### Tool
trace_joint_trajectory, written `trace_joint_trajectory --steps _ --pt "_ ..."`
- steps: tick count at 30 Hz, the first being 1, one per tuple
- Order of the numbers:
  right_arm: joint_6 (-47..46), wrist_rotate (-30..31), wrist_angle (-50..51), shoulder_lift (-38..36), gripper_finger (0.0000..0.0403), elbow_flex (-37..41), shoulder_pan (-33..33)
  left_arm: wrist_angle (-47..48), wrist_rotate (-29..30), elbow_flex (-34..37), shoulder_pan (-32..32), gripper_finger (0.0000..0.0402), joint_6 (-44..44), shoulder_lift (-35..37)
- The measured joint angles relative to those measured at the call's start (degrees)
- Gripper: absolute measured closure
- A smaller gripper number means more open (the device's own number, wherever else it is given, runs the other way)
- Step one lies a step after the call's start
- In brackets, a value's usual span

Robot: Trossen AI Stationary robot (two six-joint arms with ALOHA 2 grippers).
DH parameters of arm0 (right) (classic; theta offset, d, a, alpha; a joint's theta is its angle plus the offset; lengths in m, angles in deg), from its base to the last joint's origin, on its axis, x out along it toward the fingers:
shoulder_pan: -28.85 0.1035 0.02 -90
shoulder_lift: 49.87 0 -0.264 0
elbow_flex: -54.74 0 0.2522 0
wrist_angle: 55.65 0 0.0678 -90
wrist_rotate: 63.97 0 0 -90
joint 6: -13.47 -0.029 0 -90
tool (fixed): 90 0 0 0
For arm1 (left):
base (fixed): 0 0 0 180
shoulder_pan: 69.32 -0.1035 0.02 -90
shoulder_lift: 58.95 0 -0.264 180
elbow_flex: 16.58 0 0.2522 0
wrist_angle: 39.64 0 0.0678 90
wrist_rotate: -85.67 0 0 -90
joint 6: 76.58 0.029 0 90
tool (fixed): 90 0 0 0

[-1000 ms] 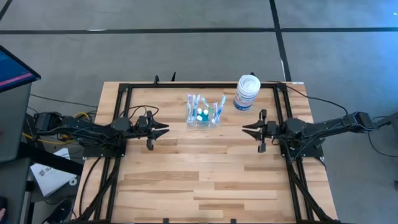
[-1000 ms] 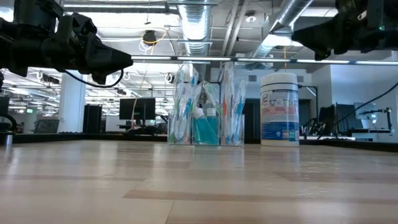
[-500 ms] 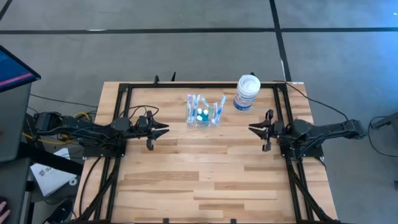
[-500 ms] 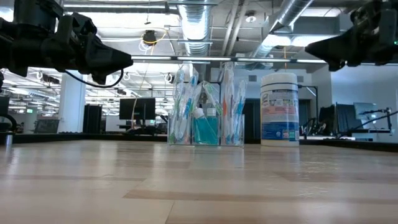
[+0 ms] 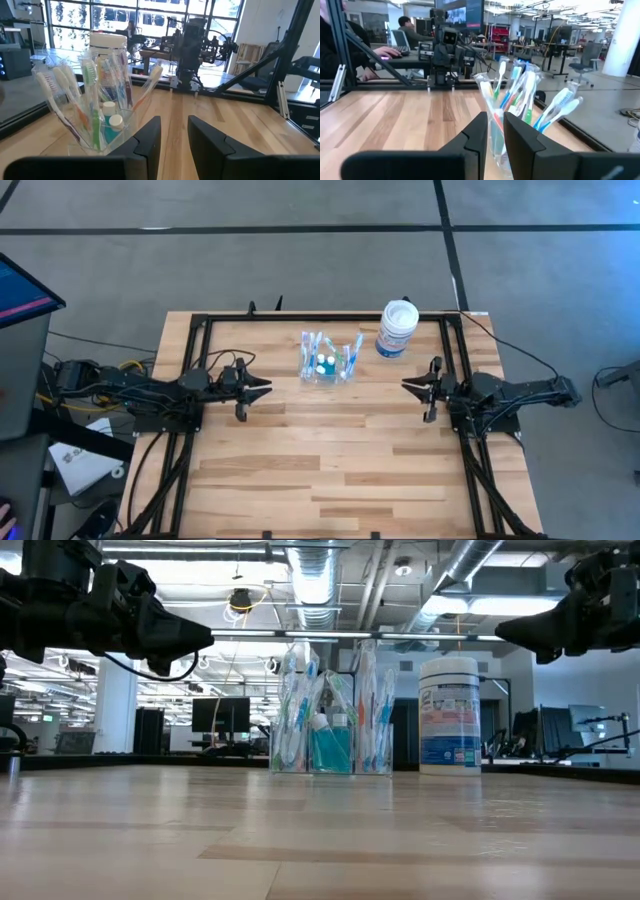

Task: Pick & Place toothbrushing station
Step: Return to Home Position

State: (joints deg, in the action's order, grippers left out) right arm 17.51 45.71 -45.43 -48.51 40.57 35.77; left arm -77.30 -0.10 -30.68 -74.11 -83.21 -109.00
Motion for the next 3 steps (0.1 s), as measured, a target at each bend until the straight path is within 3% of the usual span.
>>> trace_joint_trajectory --steps 3 --pt "-0.04 -0.02 -0.10 0.03 0.0349 0.02 0.02 -0.29 0.00 0.00 0.00 0.0309 1.80 1.48"
